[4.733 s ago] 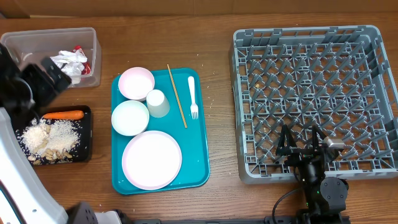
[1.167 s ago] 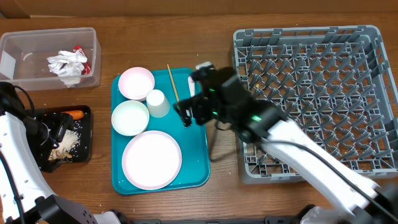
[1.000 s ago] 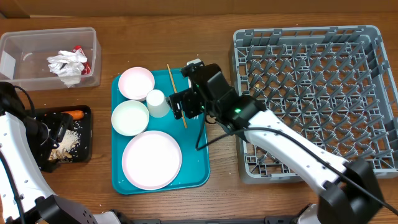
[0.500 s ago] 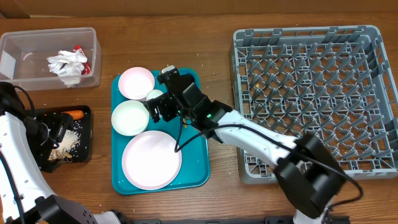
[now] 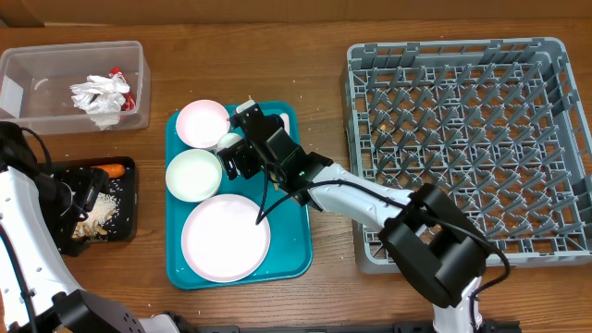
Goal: Sort waste into correct bins and load items into the dishwasher rack
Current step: 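Grasp the white cup on the teal tray with the right gripper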
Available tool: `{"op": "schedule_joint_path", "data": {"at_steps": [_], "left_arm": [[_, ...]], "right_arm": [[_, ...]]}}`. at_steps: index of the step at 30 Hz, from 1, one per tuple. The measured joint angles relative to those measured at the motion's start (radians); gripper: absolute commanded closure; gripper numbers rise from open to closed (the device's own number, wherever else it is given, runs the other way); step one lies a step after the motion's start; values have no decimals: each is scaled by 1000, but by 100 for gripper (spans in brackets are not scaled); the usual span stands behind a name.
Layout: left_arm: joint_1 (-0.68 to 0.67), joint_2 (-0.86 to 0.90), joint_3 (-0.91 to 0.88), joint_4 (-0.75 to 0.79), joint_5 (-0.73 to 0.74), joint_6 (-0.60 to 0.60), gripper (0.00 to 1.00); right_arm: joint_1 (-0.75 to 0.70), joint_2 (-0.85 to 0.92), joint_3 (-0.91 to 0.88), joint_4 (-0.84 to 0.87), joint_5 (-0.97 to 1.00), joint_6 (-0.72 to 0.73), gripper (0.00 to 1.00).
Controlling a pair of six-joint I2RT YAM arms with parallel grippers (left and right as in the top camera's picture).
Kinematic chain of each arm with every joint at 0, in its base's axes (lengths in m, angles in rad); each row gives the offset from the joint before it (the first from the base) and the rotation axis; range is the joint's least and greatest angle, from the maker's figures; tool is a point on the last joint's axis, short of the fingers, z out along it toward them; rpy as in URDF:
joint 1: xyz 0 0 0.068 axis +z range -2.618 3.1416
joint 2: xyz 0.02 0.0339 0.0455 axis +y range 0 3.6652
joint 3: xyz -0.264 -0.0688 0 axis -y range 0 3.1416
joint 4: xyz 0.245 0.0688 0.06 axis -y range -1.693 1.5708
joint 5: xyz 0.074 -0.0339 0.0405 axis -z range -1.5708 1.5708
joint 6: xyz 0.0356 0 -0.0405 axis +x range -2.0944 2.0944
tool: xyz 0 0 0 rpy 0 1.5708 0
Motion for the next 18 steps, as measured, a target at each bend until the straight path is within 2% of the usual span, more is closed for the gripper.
{"op": "schedule_joint_path", "data": {"at_steps": [8, 14, 18], "left_arm": [[0, 0, 0, 0, 0, 0, 0], [0, 0, 0, 0, 0, 0, 0], [0, 0, 0, 0, 0, 0, 0]], "right_arm": [[3, 51, 0, 38, -2, -8, 0], [7, 51, 0, 42, -2, -12, 9], [7, 52, 0, 42, -3, -11, 11]]}}
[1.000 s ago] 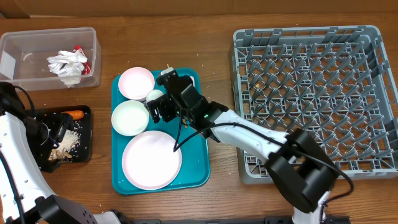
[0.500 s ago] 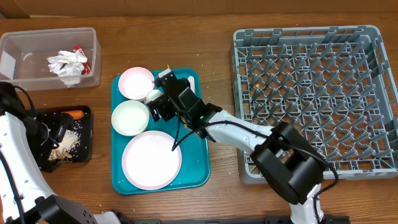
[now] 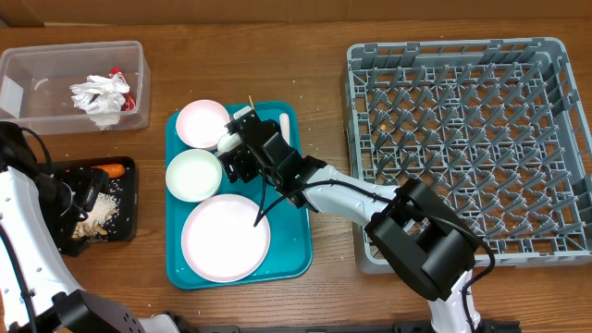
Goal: Sort waste into correct bins and load items into the dishwasher rack
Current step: 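Grasp the white cup on the teal tray with the right gripper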
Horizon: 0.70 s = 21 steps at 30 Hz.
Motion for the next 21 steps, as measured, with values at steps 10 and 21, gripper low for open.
{"op": "schedule_joint_path", "data": {"at_steps": [10, 21], "left_arm": [[0, 0, 0, 0, 0, 0, 0], [0, 0, 0, 0, 0, 0, 0]], "right_arm": [[0, 29, 0, 23, 0, 18, 11], [0, 40, 0, 53, 0, 19, 19]]}}
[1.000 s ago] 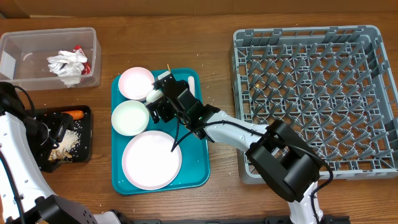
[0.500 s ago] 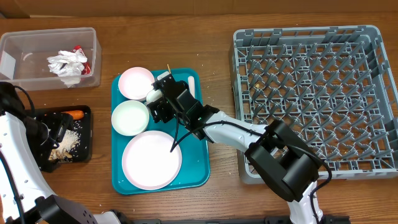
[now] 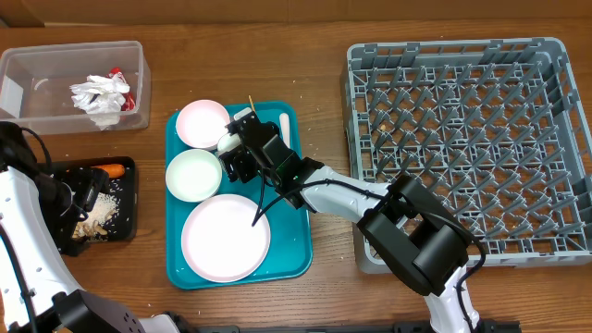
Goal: Sort waste into correct bins and load items into the dishwasher rack
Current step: 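Grasp the white cup on the teal tray with the right gripper, then carry the white cup right and place it in the dish rack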
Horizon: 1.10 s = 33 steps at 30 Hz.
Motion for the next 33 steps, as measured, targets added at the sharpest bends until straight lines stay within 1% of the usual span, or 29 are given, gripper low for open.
{"op": "schedule_joint_path", "data": {"at_steps": [3, 6, 9, 15, 17, 18, 21, 27, 33], "left_arm": [[0, 0, 0, 0, 0, 0, 0], [0, 0, 0, 0, 0, 0, 0], [0, 0, 0, 0, 0, 0, 0], [0, 0, 0, 0, 0, 0, 0], [0, 0, 0, 0, 0, 0, 0], [0, 0, 0, 0, 0, 0, 0], [0, 0, 0, 0, 0, 0, 0], [0, 0, -1, 1, 0, 0, 0], [0, 0, -1, 3, 0, 0, 0]], "right_arm": [[0, 0, 0, 0, 0, 1, 25], [0, 0, 0, 3, 0, 0, 27], [0, 0, 0, 8, 2, 0, 32], [0, 0, 8, 15, 0, 16, 33], [0, 0, 8, 15, -1, 19, 34], [0, -2, 8, 9, 0, 19, 37], [0, -22, 8, -31, -5, 25, 38], [-24, -155, 8, -188, -19, 30, 39], [-141, -391, 8, -340, -5, 30, 40]]}}
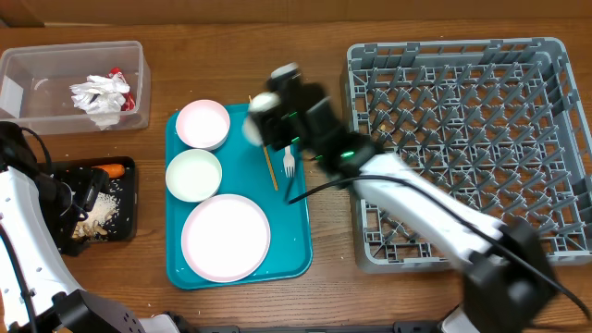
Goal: Sort waste into correct bins and load items into the dishwasher rack
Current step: 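Carry the white cup right and place it in the dish rack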
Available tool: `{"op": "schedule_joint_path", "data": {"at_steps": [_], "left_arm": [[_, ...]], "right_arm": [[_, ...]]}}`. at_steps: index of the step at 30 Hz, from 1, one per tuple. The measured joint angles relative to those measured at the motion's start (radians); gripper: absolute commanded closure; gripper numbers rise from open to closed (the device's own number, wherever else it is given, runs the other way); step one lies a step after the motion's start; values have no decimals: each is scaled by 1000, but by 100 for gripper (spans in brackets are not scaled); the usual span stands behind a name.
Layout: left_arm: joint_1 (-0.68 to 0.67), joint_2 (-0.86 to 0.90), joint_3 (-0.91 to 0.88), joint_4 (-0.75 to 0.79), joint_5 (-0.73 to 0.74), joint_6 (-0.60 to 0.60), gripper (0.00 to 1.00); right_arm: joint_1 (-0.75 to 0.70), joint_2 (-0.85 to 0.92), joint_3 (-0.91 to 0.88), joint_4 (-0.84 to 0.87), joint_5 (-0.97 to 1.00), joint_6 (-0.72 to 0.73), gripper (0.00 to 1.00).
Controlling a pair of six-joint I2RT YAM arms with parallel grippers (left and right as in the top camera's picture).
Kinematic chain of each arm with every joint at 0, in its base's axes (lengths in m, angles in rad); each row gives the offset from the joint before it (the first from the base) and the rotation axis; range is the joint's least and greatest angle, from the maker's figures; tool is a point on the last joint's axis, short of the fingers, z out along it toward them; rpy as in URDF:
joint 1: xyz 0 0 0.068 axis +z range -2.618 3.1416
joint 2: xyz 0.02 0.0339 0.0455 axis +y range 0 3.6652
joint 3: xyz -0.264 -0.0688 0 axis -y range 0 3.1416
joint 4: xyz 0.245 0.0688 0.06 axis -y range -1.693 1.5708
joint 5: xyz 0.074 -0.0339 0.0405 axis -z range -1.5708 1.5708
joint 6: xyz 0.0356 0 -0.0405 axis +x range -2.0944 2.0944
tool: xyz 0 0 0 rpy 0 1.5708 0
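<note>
On the teal tray (296,250) lie a pink bowl (202,123), a pale green bowl (193,174), a large white plate (225,238), a wooden chopstick (269,166) and a white fork (289,165). My right gripper (264,120), blurred by motion, hangs over the tray's upper right part, shut on a small white cup (254,128). The grey dishwasher rack (467,139) on the right has nothing in it. At the far left my left gripper (81,199) rests over the black food-waste container (125,199); its fingers are too dark to read.
A clear plastic bin (37,111) at the top left holds crumpled white paper (100,94) and a red wrapper. The black container has rice scraps and an orange carrot piece (113,170). Crumbs lie on the wood between tray and rack.
My right gripper was low between the bowls at the small white cup; now it is raised and further right with the cup in it. The chopstick and fork now show.
My right gripper stayed low on the tray at the small white cup beside the two bowls, shifting only slightly across the three earlier moments. Now the cup is off the tray in that gripper. The left arm has held still at the black container.
</note>
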Motion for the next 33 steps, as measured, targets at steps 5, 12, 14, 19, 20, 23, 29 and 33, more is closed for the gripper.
{"op": "schedule_joint_path", "data": {"at_steps": [5, 12, 14, 19, 20, 23, 29, 33], "left_arm": [[0, 0, 0, 0, 0, 0, 0], [0, 0, 0, 0, 0, 0, 0], [0, 0, 0, 0, 0, 0, 0], [0, 0, 0, 0, 0, 0, 0], [0, 0, 0, 0, 0, 0, 0], [0, 0, 0, 0, 0, 0, 0], [0, 0, 0, 0, 0, 0, 0], [0, 0, 0, 0, -1, 0, 0]], "right_arm": [[-162, -151, 3, -158, 68, -10, 39], [-515, -217, 3, -299, 129, -90, 38], [-616, -217, 3, -299, 130, -103, 38], [-863, -217, 3, -288, 116, -117, 34], [-910, -215, 3, -285, 111, -120, 33], [-961, -193, 3, -271, 106, -128, 30], [-1005, -72, 3, -267, 101, -135, 27], [-1005, -9, 3, -267, 101, -138, 24]]}}
